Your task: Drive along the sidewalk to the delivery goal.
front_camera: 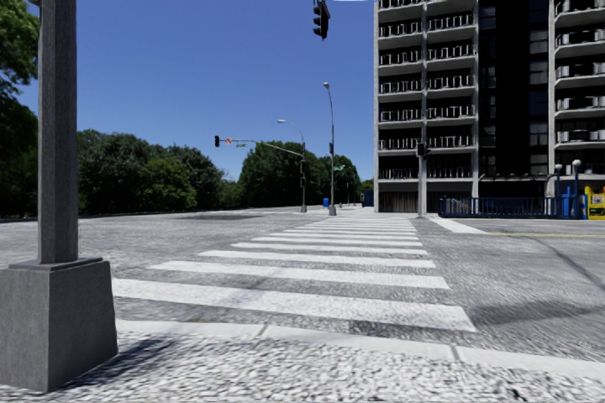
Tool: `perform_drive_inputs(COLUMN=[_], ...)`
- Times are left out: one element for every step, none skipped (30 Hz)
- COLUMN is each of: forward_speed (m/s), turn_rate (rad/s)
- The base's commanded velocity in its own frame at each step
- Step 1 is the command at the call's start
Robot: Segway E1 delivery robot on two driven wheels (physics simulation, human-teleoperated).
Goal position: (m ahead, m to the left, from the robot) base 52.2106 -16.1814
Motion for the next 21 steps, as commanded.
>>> perform_drive_inputs(forward_speed=[1.65,1.65,1.65,1.65,1.65,1.65,1.65,1.65,1.65,1.62,1.62,1.58,1.53,1.51,1.50,1.50,1.50,1.50,1.50,1.50,1.50], turn_rate=[-0.59,-0.59,-0.59,-0.56,-0.51,-0.40,-0.40,-0.28,-0.10,-0.05,-0.05,-0.03,-0.01,-0.01,-0.01,-0.01,0.00,0.00,0.00,0.00,0.00])
